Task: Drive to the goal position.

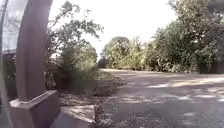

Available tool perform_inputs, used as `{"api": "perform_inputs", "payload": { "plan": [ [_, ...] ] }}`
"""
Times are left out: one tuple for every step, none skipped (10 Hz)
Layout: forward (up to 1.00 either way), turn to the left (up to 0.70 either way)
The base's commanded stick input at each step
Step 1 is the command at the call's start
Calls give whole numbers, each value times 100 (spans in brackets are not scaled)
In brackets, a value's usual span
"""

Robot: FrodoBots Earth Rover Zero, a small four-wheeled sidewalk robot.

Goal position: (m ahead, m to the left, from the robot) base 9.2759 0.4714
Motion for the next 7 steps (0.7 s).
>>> {"api": "perform_inputs", "payload": {
  "plan": [
    [5,0],
    [5,0],
    [5,0],
    [5,0],
    [5,0],
    [5,0],
    [5,0]
  ]
}}
